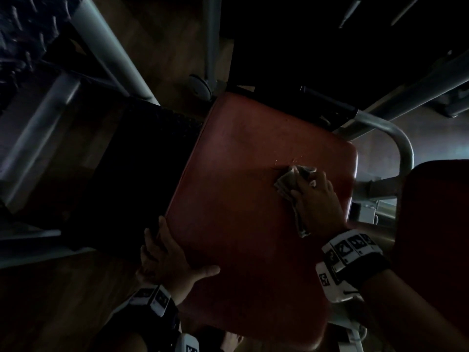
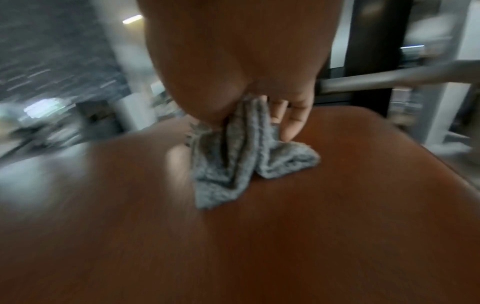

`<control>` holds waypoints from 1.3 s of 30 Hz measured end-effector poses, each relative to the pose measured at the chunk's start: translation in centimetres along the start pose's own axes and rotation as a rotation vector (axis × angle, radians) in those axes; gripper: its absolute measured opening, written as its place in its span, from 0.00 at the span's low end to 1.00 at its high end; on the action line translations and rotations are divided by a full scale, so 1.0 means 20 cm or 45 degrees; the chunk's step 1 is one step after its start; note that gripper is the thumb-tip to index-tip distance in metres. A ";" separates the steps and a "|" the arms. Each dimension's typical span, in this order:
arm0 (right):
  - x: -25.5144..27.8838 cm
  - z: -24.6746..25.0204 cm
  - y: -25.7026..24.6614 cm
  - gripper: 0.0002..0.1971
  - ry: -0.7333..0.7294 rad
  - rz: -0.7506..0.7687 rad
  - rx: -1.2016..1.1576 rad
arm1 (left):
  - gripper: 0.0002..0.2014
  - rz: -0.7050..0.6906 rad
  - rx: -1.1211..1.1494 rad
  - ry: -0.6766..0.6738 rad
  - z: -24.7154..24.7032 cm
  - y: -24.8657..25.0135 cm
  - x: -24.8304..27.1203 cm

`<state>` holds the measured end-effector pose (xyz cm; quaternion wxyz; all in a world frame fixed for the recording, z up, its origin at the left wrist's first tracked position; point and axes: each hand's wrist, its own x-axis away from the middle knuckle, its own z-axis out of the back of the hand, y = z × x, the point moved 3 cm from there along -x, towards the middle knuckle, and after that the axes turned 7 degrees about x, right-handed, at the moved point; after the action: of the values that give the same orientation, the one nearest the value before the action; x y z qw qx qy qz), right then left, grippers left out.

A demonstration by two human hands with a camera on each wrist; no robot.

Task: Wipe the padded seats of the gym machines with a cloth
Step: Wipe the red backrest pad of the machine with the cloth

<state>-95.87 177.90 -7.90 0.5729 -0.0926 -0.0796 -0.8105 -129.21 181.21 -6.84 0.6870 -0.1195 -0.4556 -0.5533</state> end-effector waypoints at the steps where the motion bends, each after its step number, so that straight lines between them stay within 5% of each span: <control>1: 0.00 0.02 -0.01 0.26 0.026 -0.051 -0.050 | 0.80 -0.005 0.012 0.005 0.00 0.00 0.00; 6: 0.06 0.06 -0.13 0.25 0.031 0.369 -0.028 | 0.80 -0.009 0.026 0.017 0.00 0.00 0.00; 11: -0.01 0.07 -0.03 0.27 0.028 -0.086 -0.061 | 0.80 -0.007 0.013 0.007 0.00 0.01 0.01; 14: 0.04 0.05 -0.17 0.25 0.002 0.327 -0.072 | 0.80 0.001 0.017 0.022 0.00 0.01 0.02; 16: 0.04 0.05 -0.15 0.27 0.000 0.433 -0.056 | 0.80 0.004 0.024 0.028 0.00 0.02 0.01; 20: -0.02 0.06 -0.04 0.27 0.038 -0.069 -0.161 | 0.80 -0.002 0.050 0.033 -0.01 0.01 0.01; 25: 0.03 0.01 -0.21 0.28 -0.036 0.510 0.003 | 0.81 0.002 0.056 0.032 -0.01 0.01 0.01; 30: -0.07 0.06 -0.05 0.27 0.082 -0.099 -0.206 | 0.81 -0.001 0.046 0.045 -0.01 0.02 0.01; 36: 0.02 -0.03 -0.34 0.33 -0.024 0.641 0.049 | 0.80 0.000 0.035 0.046 -0.01 0.02 0.02; 39: -0.08 -0.01 -0.20 0.27 0.015 0.385 0.037 | 0.81 0.002 0.017 0.046 -0.01 0.01 0.01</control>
<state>-99.08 180.68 -8.68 0.6901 -0.0908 -0.0731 -0.7142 -128.91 181.08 -6.72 0.6964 -0.1052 -0.4465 -0.5518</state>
